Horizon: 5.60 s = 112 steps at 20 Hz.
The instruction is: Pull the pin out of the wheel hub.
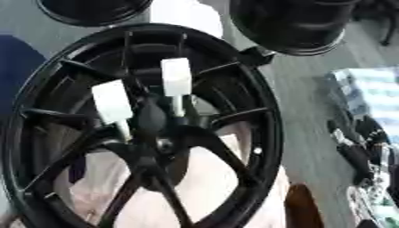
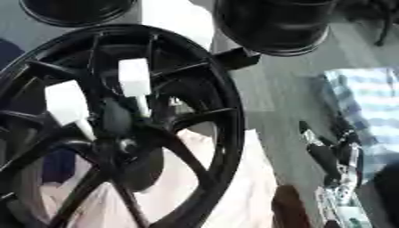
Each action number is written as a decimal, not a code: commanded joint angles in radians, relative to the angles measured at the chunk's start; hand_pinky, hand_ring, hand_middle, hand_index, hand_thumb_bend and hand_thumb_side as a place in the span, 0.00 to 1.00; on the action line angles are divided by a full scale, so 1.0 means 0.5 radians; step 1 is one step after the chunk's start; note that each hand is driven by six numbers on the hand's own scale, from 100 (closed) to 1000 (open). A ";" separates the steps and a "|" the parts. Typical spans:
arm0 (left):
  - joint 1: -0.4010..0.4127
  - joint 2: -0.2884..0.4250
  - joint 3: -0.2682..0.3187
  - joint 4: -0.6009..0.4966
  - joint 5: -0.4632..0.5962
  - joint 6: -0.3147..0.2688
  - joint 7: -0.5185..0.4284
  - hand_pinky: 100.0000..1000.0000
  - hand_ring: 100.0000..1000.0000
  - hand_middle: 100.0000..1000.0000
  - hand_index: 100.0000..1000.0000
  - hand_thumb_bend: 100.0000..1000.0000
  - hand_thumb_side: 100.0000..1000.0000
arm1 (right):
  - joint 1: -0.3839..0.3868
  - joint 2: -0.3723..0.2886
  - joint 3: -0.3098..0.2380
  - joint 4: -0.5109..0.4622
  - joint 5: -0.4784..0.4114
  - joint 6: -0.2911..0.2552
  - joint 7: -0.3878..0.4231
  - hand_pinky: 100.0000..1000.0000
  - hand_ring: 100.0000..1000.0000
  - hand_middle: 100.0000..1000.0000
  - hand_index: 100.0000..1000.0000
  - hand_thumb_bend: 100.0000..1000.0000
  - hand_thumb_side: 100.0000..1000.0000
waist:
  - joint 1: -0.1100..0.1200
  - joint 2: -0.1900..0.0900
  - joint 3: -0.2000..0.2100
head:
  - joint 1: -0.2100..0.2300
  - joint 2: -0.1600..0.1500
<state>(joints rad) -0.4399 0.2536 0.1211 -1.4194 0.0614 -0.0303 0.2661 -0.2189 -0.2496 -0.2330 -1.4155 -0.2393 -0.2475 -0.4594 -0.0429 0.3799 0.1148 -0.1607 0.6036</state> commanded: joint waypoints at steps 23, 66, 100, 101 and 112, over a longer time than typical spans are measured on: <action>0.026 0.061 0.033 -0.028 -0.036 0.003 0.013 0.53 0.51 0.47 0.65 0.00 0.84 | 0.090 -0.362 0.061 -0.501 0.232 0.146 0.138 0.69 0.84 0.70 0.81 0.52 0.09 | -0.107 -0.123 0.061 | 0.185 0.091; 0.004 0.153 -0.019 -0.058 -0.085 0.015 -0.064 0.53 0.51 0.47 0.65 0.00 0.83 | -0.889 -1.985 0.875 -1.018 0.280 0.634 1.494 0.79 0.84 0.73 0.82 0.61 0.26 | -0.220 -0.075 0.179 | -0.030 0.002; 0.185 0.213 0.016 0.015 -0.094 0.012 -0.042 0.53 0.51 0.48 0.65 0.00 0.83 | -1.520 -0.585 1.103 -0.457 0.992 0.968 1.900 0.75 0.85 0.73 0.81 0.62 0.27 | -0.205 -0.254 -0.012 | 0.111 0.178; 0.186 0.214 0.016 0.015 -0.094 0.012 -0.043 0.53 0.51 0.48 0.65 0.00 0.83 | -1.517 -0.581 1.105 -0.469 1.010 0.978 1.905 0.75 0.85 0.73 0.81 0.62 0.27 | -0.205 -0.254 -0.012 | 0.111 0.178; 0.170 0.207 0.007 0.014 -0.087 0.011 -0.050 0.53 0.51 0.48 0.65 0.00 0.83 | -1.485 -0.514 1.173 -0.399 1.154 1.055 1.913 0.75 0.86 0.74 0.82 0.58 0.27 | -0.207 -0.241 0.015 | 0.087 0.144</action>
<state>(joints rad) -0.3426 0.3347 0.1209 -1.4006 0.0162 -0.0224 0.2434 -0.9487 -0.4959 0.3598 -1.6117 0.3331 0.2794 0.4990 -0.1559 0.2777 0.1233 -0.1130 0.6906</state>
